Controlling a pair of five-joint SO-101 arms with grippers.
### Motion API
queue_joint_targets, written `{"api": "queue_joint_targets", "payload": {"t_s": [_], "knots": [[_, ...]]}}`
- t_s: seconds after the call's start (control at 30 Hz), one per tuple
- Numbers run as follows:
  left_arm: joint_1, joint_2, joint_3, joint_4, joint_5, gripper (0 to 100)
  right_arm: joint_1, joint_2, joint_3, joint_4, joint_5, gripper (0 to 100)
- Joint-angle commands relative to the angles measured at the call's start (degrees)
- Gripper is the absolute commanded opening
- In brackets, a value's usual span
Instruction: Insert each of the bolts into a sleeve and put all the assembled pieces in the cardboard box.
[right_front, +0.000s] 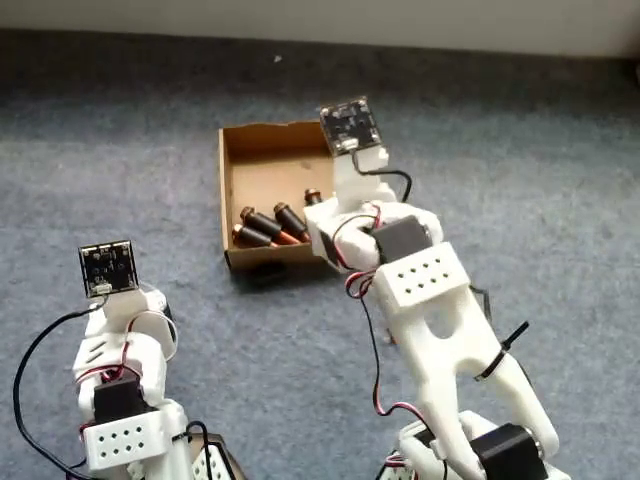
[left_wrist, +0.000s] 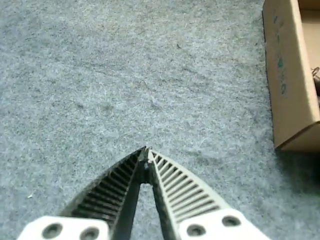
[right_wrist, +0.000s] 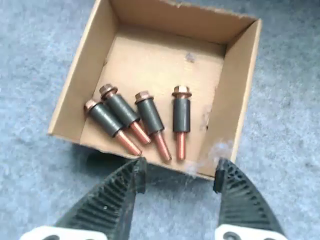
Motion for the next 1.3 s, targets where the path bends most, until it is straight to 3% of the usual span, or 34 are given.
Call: {"api": "queue_joint_targets", "payload": {"t_s": [0.0,0.2,0.47,0.73,0.93,1.27], "knots": [[-0.4,-0.5,0.5,-1.1,-0.4,1,-5.2,-2.8,1.2,5.6,-2.6,20.6],[-0.4,-0.5,0.5,-1.1,-0.4,1,-13.7,-2.3,6.8,2.1,-16.5,20.6],[-0.4,-0.5,0.5,-1.1,-0.4,1,-15.4,-0.9,17.7,-21.8,-18.1,20.5],[-0.4,-0.5,0.5,-1.1,-0.4,1,-16.1,18.5,7.3,-22.2,-18.4,10.6],[-0.4,-0.5,0.5,-1.1,-0.4,1,-15.2,26.2,-4.0,-21.8,-20.5,10.3],[-0.4,-0.5,0.5,-1.1,-0.4,1,-15.1,26.9,-11.1,-8.1,-33.7,23.8]]}}
